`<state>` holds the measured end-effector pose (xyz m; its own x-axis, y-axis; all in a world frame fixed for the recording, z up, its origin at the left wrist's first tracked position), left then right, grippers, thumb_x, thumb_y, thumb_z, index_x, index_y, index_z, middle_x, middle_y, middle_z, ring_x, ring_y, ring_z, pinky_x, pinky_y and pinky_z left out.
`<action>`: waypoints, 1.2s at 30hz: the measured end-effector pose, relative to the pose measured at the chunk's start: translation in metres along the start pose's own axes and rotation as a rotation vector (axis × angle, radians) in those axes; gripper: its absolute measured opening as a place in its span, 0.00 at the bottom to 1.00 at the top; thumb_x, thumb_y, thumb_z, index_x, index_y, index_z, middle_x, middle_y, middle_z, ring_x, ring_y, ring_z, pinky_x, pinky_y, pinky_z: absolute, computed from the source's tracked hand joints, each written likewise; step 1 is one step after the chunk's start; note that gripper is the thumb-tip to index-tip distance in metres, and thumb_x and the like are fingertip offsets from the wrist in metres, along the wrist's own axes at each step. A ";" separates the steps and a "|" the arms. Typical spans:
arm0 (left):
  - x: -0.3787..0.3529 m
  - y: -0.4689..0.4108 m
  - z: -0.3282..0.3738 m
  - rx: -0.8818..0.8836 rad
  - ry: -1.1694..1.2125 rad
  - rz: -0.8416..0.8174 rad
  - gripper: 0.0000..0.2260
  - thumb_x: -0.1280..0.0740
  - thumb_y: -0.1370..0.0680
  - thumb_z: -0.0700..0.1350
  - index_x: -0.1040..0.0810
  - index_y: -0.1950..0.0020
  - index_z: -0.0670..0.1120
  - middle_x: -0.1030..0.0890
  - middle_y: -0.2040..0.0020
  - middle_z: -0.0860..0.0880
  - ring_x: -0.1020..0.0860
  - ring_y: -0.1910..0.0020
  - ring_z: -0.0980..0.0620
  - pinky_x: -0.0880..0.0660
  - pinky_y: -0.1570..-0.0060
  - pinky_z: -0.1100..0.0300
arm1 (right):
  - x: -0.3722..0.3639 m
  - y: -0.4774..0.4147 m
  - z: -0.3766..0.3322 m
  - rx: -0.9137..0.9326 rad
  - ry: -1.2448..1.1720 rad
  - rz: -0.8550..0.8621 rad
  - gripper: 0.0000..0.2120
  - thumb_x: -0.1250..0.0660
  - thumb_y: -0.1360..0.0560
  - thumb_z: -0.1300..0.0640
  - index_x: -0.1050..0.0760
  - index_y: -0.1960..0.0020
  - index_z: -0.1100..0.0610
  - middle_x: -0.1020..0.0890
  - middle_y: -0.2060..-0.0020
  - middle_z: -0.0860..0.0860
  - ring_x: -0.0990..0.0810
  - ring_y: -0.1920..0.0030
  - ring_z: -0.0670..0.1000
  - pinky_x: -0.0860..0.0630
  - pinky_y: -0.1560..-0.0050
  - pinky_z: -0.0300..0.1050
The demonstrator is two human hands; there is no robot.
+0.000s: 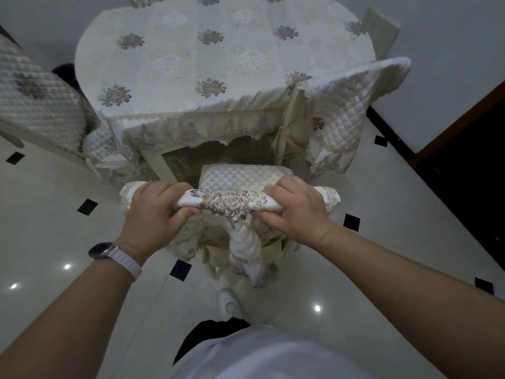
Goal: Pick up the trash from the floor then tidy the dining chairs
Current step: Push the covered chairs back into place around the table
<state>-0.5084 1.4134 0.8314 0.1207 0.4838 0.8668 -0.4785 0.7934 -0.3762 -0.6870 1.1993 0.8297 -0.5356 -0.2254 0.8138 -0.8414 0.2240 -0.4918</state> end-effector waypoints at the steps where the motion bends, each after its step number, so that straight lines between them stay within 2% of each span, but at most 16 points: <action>1: 0.002 0.001 -0.004 0.002 0.002 -0.012 0.20 0.34 0.26 0.59 0.19 0.46 0.44 0.19 0.54 0.46 0.22 0.55 0.44 0.27 0.50 0.45 | -0.004 -0.001 -0.003 0.002 0.002 0.001 0.19 0.32 0.29 0.38 0.19 0.53 0.54 0.22 0.61 0.49 0.27 0.62 0.52 0.32 0.65 0.44; 8: -0.010 0.019 -0.014 0.097 -0.040 -0.032 0.22 0.35 0.27 0.61 0.18 0.44 0.45 0.19 0.52 0.47 0.24 0.52 0.47 0.30 0.45 0.46 | -0.027 -0.005 0.005 0.065 -0.047 -0.084 0.19 0.29 0.31 0.42 0.19 0.53 0.57 0.24 0.63 0.51 0.28 0.63 0.54 0.30 0.66 0.48; 12: -0.014 0.012 -0.017 0.110 -0.025 -0.007 0.23 0.35 0.27 0.61 0.18 0.45 0.44 0.19 0.52 0.46 0.25 0.51 0.48 0.32 0.43 0.46 | -0.035 -0.016 0.013 0.073 -0.052 -0.125 0.19 0.29 0.31 0.42 0.19 0.52 0.57 0.24 0.62 0.52 0.28 0.62 0.54 0.31 0.63 0.47; 18: -0.015 -0.008 -0.031 0.086 -0.041 0.023 0.21 0.34 0.27 0.60 0.19 0.46 0.44 0.19 0.53 0.46 0.23 0.53 0.44 0.29 0.47 0.44 | -0.042 -0.040 0.021 0.090 -0.038 -0.165 0.19 0.31 0.31 0.43 0.20 0.51 0.58 0.22 0.60 0.53 0.26 0.61 0.55 0.26 0.62 0.50; 26: -0.023 -0.026 -0.051 0.138 -0.034 -0.036 0.23 0.36 0.27 0.64 0.19 0.44 0.47 0.19 0.52 0.48 0.23 0.52 0.46 0.30 0.45 0.42 | -0.053 -0.063 0.031 0.014 -0.058 -0.290 0.21 0.34 0.29 0.40 0.19 0.46 0.55 0.20 0.55 0.52 0.24 0.56 0.56 0.25 0.56 0.54; 32: -0.029 -0.049 -0.068 0.148 0.004 -0.009 0.22 0.36 0.26 0.63 0.20 0.43 0.48 0.20 0.53 0.49 0.24 0.52 0.46 0.29 0.45 0.40 | -0.063 -0.082 0.037 -0.072 0.020 -0.239 0.22 0.35 0.29 0.42 0.19 0.45 0.57 0.19 0.53 0.52 0.22 0.54 0.57 0.24 0.53 0.55; 36: -0.037 -0.060 -0.071 0.169 -0.015 -0.058 0.25 0.39 0.26 0.65 0.20 0.42 0.47 0.20 0.51 0.49 0.23 0.50 0.46 0.31 0.43 0.41 | -0.069 -0.090 0.044 -0.113 0.052 -0.213 0.21 0.35 0.30 0.42 0.20 0.46 0.56 0.18 0.54 0.51 0.21 0.55 0.57 0.24 0.53 0.56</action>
<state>-0.4229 1.3739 0.7985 0.1396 0.4326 0.8907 -0.6106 0.7458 -0.2665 -0.5775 1.1534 0.8045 -0.3397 -0.2304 0.9119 -0.9203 0.2815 -0.2717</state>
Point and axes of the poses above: each hand's wrist, its own y-axis away from the middle knuckle, its own x-axis out of the back of the hand, z = x × y, the point moved 4 cm from there along -y, towards the middle knuckle
